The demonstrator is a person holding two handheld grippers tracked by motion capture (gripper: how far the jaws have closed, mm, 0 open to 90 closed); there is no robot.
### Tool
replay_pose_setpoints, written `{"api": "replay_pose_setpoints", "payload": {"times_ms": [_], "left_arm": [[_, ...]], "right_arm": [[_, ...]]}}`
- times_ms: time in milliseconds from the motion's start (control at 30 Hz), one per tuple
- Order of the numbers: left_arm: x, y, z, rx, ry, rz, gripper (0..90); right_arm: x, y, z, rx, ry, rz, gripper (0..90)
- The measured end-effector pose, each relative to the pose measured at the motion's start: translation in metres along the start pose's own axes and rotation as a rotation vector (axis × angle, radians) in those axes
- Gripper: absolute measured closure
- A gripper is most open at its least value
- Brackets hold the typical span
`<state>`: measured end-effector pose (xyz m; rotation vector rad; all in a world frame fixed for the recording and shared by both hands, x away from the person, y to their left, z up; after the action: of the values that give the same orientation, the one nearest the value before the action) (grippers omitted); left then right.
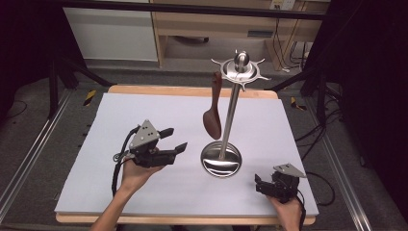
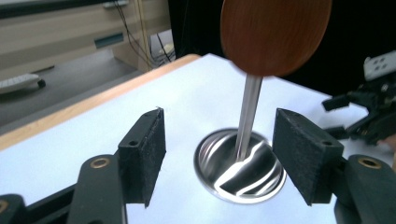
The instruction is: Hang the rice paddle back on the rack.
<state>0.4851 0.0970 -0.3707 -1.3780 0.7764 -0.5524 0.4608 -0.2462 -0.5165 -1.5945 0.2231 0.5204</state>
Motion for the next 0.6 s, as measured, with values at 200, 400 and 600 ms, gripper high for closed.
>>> {"api": "replay_pose_setpoints", "payload": {"times_ms": [200,400,600], "left_arm": [[-0.007,0.023,0.008,-0.014,-0.019,0.043,34.0],[-0.019,0.047,0.020,-0.033,-0.054,0.071,34.4],[-0.036,0.067,0.038,-0.047,-0.121,0.085,35.4]], "right_arm": [[0.000,0.000,0.000,0.003,0.001,0.003,7.5],[0.000,0.001,-0.002,0.000,0.007,0.004,7.4],[0.001,0.002,-0.002,0.007,0.009,0.005,7.4]]}}
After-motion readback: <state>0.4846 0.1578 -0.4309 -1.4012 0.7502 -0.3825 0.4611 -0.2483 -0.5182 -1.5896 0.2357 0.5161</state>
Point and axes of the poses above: each handheld gripper's, and its own axes: x roughly forward along the jaws, y roughly out of its underside, z roughly to its left, the point moved 7 cm from there along x, roughly forward along the jaws, and after that the axes turned 12 degrees about -z, right-handed, at the moved point
